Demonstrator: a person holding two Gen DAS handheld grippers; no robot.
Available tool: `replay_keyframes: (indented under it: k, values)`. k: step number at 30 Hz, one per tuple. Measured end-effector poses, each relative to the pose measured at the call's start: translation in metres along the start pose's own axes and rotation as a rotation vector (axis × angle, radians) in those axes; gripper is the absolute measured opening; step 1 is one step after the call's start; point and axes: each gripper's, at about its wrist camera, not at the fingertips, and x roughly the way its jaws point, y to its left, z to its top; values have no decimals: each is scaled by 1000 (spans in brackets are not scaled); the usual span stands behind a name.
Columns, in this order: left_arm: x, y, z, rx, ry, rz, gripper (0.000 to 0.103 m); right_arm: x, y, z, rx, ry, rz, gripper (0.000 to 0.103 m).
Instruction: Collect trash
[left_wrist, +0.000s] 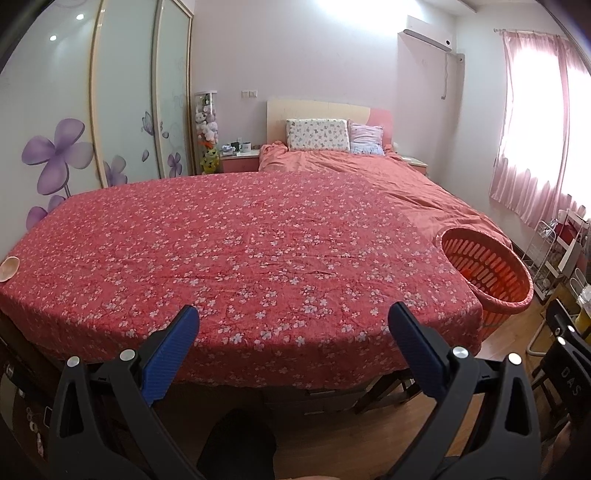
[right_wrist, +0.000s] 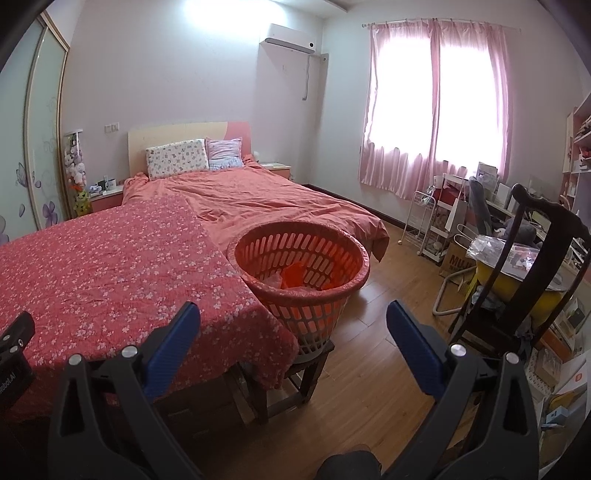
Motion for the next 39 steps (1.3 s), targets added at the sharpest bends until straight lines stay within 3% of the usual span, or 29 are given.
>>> replay_keyframes:
  k: [39]
  values:
    - [-7, -3, 6, -21, -35, -19, 101, 4, 1, 2, -5, 11, 11, 98]
